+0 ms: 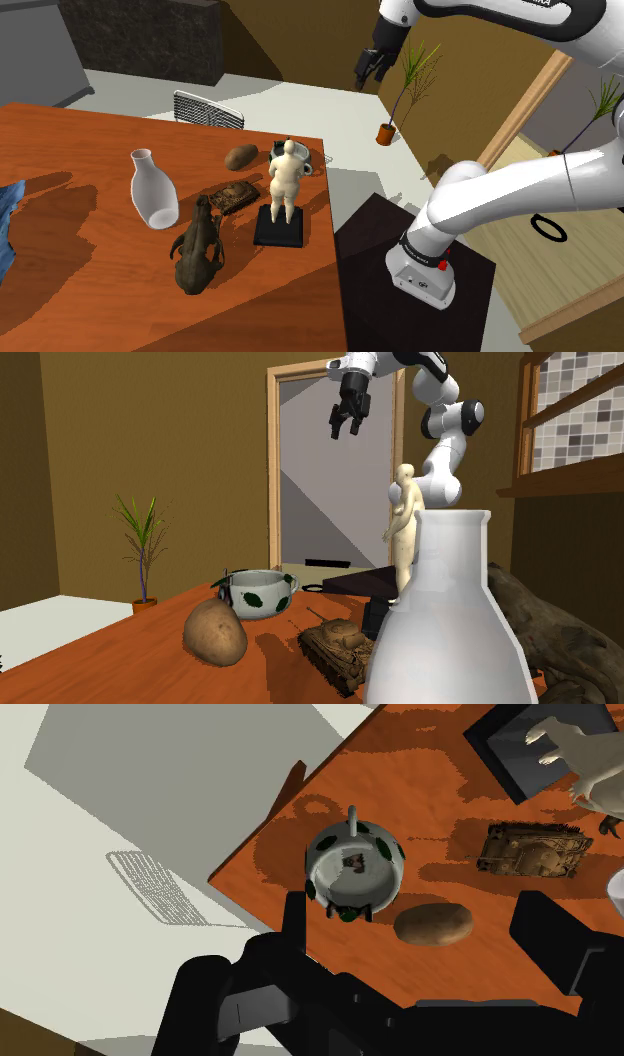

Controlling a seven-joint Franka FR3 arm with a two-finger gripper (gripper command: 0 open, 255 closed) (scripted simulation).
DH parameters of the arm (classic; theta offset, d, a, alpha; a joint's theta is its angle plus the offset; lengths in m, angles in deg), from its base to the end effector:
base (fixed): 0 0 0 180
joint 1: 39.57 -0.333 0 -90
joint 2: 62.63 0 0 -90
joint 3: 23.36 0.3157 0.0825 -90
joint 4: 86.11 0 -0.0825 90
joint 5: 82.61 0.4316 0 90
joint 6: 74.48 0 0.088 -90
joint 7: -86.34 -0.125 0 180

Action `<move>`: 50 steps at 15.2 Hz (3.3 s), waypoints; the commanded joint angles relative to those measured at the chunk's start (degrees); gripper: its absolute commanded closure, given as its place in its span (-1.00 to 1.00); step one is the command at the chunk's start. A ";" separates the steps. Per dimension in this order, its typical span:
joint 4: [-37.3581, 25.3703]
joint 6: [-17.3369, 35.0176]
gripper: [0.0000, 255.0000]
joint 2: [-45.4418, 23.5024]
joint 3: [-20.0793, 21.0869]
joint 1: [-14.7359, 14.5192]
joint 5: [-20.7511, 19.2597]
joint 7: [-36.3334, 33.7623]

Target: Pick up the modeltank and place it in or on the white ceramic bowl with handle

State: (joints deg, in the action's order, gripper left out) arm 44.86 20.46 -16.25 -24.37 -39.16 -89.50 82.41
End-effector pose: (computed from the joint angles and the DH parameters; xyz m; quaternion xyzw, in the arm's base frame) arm 0.3588 -0.0247 0.6268 0.9935 -0.0445 0.0913 0.0515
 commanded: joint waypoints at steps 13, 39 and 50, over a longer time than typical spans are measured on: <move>8.38 13.73 -1.00 -9.00 15.93 3.04 7.20 -30.96; -23.20 29.92 -1.00 -71.13 30.44 4.51 -14.85 -102.93; -22.99 34.08 -1.00 -75.59 28.40 3.36 -17.57 -105.25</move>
State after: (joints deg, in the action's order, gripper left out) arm 21.91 54.44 -91.69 4.08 -35.74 -106.98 -22.77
